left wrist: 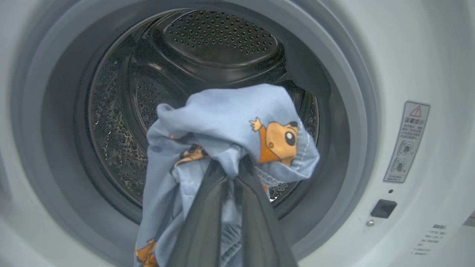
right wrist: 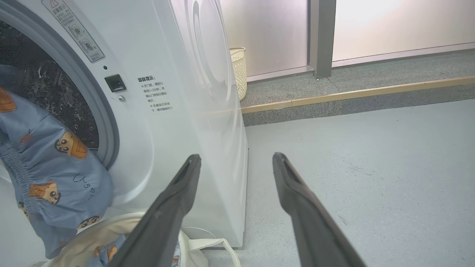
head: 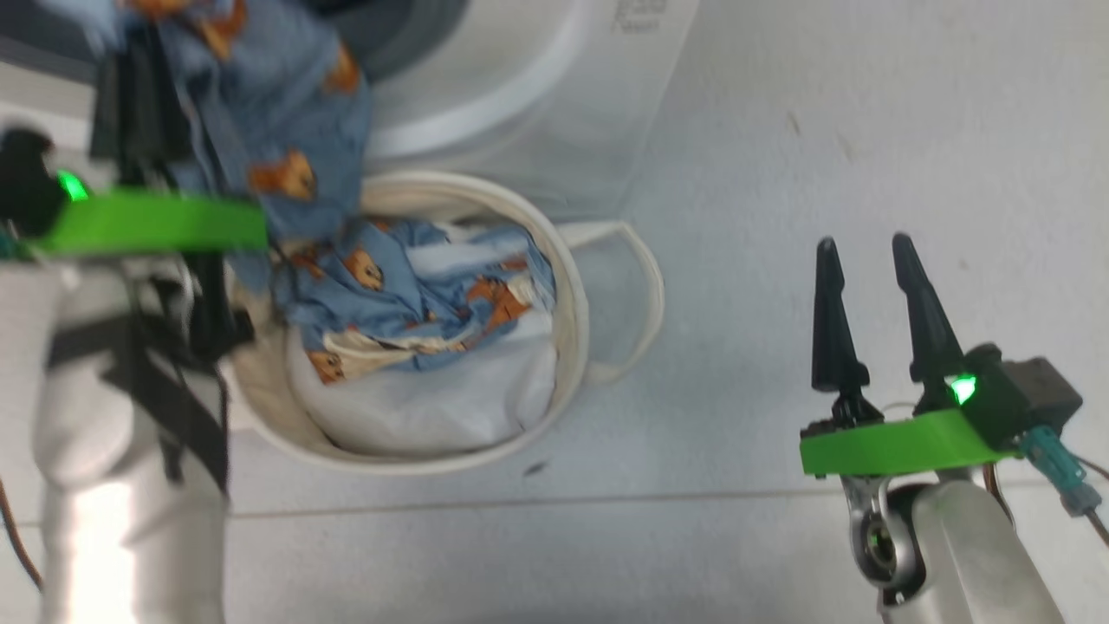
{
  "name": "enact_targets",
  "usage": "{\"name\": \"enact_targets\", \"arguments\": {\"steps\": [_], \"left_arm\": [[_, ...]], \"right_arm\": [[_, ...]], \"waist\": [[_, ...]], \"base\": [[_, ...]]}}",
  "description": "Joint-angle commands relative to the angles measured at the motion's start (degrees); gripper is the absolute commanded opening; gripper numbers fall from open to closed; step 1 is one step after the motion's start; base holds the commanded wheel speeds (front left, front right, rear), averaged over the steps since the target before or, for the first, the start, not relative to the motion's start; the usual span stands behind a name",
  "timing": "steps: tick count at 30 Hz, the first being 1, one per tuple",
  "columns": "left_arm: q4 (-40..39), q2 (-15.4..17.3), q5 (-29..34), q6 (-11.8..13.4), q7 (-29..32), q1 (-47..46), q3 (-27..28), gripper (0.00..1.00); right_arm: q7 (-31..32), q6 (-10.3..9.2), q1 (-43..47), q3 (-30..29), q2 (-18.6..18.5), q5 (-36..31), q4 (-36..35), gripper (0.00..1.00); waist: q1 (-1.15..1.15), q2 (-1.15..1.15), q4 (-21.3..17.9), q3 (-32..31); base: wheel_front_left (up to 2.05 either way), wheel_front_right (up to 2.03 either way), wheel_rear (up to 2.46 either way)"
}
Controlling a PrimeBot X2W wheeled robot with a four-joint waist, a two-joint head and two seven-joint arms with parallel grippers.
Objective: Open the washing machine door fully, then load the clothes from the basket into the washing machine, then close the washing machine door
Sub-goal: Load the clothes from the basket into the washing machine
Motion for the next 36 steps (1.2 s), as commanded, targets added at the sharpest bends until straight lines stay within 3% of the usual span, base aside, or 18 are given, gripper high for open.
{"name": "enact_targets", "arguments": {"steps": [1,7,15,16,19,21,29,36], "left_arm": [[-0.66,2.93,1.75,-0.54,-0.28,-3.96,1.43,0.00],[7.47,6.12,6.39,-0.70,-0.28,-19.31,0.63,0.00],[18.52,8.76,7.90,2.07,-0.28,-34.85,3.20,0.00],[20.60,8.75,8.08,1.95,-0.28,-35.46,3.02,1.00],[31.19,9.18,9.27,1.15,-0.14,-37.33,0.89,1.00],[33.29,9.62,8.78,1.52,-0.22,-39.08,1.46,1.00],[27.31,8.21,8.71,1.37,-0.27,-33.91,2.16,1.00],[24.69,4.75,10.34,0.53,-0.27,-21.13,-0.01,1.00]], "right_arm": [[-0.29,0.05,-1.10,1.73,-0.11,-0.01,-2.11,1.00],[-0.29,0.05,-3.54,1.88,-0.11,0.25,-3.28,1.00],[-0.29,0.05,-5.04,1.79,-0.11,0.67,-3.89,1.00],[-0.29,0.05,-5.03,1.82,-0.11,0.75,-3.84,1.00],[-0.29,0.05,-4.87,2.20,-0.11,0.54,-3.40,1.00],[-0.29,0.05,-5.11,2.51,-0.11,0.28,-3.29,1.00],[-0.29,0.05,-6.02,2.50,-0.11,-0.98,-2.26,1.00],[-0.29,0.05,-4.78,3.05,-0.11,-1.53,-0.06,1.00]], "waist": [[0.00,0.00,-2.45,5.43],[0.00,0.00,-4.33,11.97],[0.00,0.00,-6.09,16.12],[0.00,0.00,-6.13,16.16],[0.00,0.00,-5.87,15.91],[0.00,0.00,-5.59,16.00],[0.00,0.00,-2.72,13.26],[0.00,0.00,0.23,4.44]], "base": [[0.00,0.00,0.00],[0.00,0.00,0.00],[0.00,0.00,0.00],[0.00,0.00,0.00],[0.00,0.00,0.00],[0.00,0.00,0.00],[0.00,0.00,0.00],[0.00,0.00,0.00]]}}
